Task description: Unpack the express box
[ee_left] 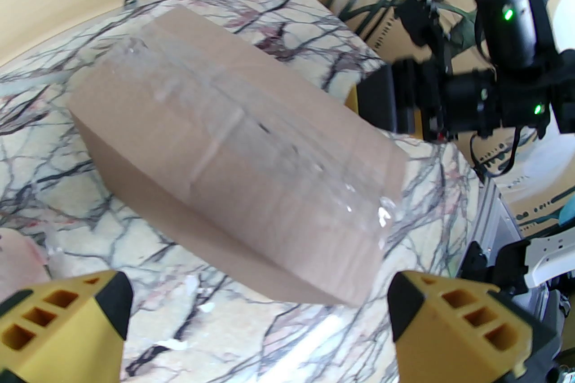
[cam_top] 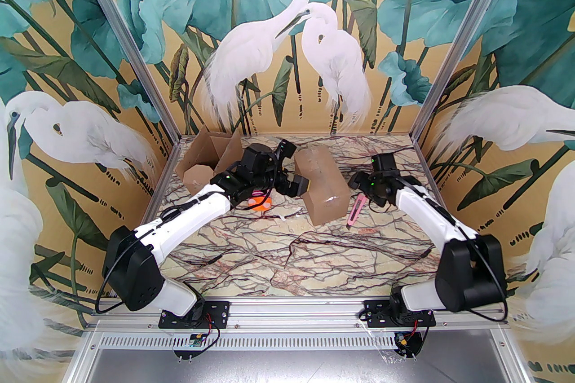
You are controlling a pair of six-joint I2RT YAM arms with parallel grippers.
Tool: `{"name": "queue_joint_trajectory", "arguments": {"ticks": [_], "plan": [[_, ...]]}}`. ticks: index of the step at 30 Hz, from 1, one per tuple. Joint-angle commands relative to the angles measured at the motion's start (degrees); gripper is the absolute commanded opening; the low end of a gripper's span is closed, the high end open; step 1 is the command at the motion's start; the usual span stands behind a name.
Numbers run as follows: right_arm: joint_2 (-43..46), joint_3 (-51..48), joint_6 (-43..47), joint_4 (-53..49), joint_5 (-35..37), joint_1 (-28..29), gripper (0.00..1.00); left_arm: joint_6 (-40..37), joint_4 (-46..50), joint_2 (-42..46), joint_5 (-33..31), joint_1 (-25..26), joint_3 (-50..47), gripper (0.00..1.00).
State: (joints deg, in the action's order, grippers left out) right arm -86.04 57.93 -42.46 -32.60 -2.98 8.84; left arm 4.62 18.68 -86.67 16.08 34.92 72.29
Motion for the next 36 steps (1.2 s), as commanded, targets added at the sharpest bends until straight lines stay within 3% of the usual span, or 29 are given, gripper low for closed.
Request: {"name": "queue_joint_trajectory", "arguments": {"ticks": [1,19,26,36], "plan": [[-3.41,-0.88,-2.98,1.17,-0.38,0.04,0.76,-1.7,1.32,-0.57,-1.39,-0.8,1.23,0.99],[-18.63,2.42,-2.48,1.27,-2.4,0.13,0.57,-3.04,3.75,-3.77,-1.8,-1.34,3.29,1.0],[-20.2,4.55,-0.34,0.05,1.13,0.04,0.39,-2.79,4.44,-3.07,-2.29,-1.36,3.29,1.0],[-16.92,2.09,-0.62,2.62,2.05,-0.05,0.24,-2.25,4.98,-1.32,-2.03,-1.35,3.12,1.0]]}}
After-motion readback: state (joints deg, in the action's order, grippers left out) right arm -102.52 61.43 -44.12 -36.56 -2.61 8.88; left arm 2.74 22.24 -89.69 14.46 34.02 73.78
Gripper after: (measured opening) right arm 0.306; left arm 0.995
